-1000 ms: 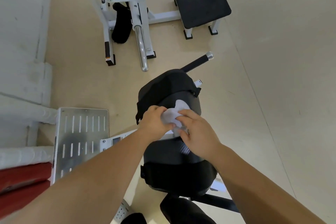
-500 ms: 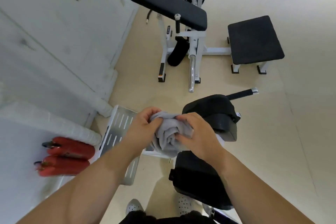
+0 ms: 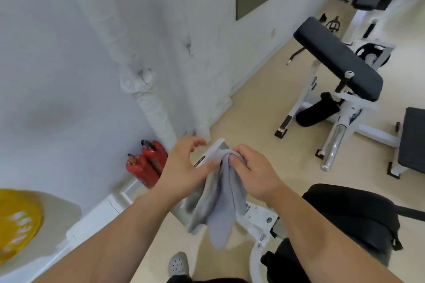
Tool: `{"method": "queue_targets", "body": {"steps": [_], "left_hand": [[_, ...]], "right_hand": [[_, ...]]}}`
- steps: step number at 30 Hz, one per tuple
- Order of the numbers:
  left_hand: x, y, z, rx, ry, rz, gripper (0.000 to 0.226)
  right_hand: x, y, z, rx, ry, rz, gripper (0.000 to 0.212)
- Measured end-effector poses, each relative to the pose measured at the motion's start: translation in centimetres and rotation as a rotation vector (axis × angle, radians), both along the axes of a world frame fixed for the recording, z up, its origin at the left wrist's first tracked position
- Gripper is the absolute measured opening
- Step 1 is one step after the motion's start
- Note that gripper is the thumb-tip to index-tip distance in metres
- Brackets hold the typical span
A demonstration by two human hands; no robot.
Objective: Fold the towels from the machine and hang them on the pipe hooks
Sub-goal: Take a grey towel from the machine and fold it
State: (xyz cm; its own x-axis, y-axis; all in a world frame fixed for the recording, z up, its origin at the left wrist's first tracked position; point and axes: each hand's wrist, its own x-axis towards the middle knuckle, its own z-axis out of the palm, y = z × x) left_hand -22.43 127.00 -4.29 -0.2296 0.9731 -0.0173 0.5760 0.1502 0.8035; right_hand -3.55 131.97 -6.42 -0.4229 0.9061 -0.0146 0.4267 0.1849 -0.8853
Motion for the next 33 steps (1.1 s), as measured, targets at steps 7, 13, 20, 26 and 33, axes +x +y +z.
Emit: {"method": "queue_targets", "body": {"steps": [7,13,20,26,33], "left_hand": [[-6.3,-1.3,-2.4,0.02,-0.179,0.014,0.047],[-12.5,0.3,-3.6,0.049,-0.222,0.07,0.03],[-19.7,0.9,-3.9,0.006,-0.243,0.074,0.018],[-26.4,0.3,-4.6,0.022,-0.32,0.161,0.013],[-32.4,-1.4,-2.5,0.023,-0.362,0.137,0.015]], "right_hand": [[-10.5,0.4,1.6,-0.259,0.15,-0.062,0.04],[-16.8,1.0,2.0,-0.438,0.335,-0.141,0.029],[-24.5,0.6,2.5,-0.451,0.286,-0.218,0.02],[-28.6,-0.3,2.7,-0.446,0.281,-0.114,0.033],[-30.2,0.7,-0.6,0.022,-0.242,-0.046,0.016]]}}
